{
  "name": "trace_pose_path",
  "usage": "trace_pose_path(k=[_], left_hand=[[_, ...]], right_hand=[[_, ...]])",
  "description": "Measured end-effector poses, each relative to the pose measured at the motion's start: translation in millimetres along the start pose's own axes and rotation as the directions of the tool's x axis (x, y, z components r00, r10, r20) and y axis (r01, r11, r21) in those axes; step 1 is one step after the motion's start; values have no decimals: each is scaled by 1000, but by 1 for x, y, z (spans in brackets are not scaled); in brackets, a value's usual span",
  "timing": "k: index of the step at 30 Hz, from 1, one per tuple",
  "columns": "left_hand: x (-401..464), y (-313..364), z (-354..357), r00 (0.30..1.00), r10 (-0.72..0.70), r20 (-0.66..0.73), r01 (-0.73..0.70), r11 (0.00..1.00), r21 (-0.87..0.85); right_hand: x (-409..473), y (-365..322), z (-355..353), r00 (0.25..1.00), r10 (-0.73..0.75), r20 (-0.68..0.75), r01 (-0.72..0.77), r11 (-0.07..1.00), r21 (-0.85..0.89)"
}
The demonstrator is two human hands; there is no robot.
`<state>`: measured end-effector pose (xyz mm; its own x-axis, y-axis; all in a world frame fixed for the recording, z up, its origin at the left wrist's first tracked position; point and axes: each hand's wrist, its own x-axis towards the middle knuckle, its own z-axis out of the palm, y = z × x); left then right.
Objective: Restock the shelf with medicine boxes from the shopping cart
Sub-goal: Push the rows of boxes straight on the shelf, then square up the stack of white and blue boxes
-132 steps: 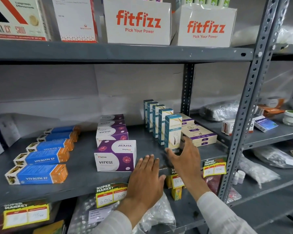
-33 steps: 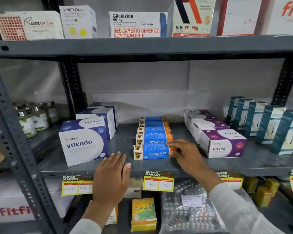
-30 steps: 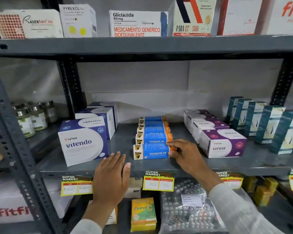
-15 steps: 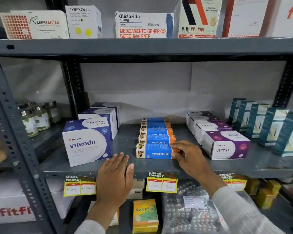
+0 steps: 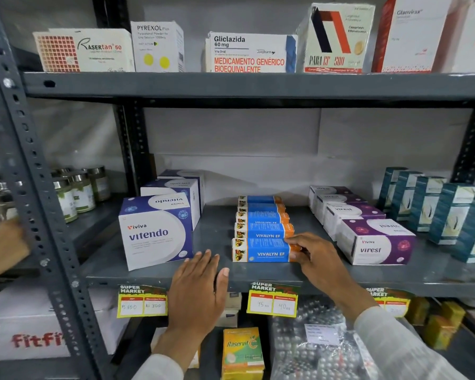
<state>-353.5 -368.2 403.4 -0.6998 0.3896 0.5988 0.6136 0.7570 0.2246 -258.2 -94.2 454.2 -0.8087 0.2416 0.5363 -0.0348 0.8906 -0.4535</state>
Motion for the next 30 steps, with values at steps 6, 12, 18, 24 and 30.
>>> trace_pose_path(k=[6, 12, 18, 24, 30], left_hand=[[0, -1, 0, 1000, -3, 16, 4, 1000, -25], [-8, -14, -46, 955, -210, -210, 79, 860, -503], [-2, -75, -94, 724, -623, -298, 191, 595, -781], [28, -92, -103, 855, -487, 181, 288, 154, -945], [52, -115, -109, 855, -427, 294, 399, 181, -899]], right_hand=[[-1, -4, -1, 1000, 23, 14, -23, 1000, -6], [-6, -35, 2, 994, -18, -109, 8, 996, -90], [10, -157, 44, 1000, -21, 22, 10, 910, 415], [38, -203, 118, 927, 71, 369, -314, 684, 658], [42, -203, 135, 901, 96, 422, -395, 580, 712]])
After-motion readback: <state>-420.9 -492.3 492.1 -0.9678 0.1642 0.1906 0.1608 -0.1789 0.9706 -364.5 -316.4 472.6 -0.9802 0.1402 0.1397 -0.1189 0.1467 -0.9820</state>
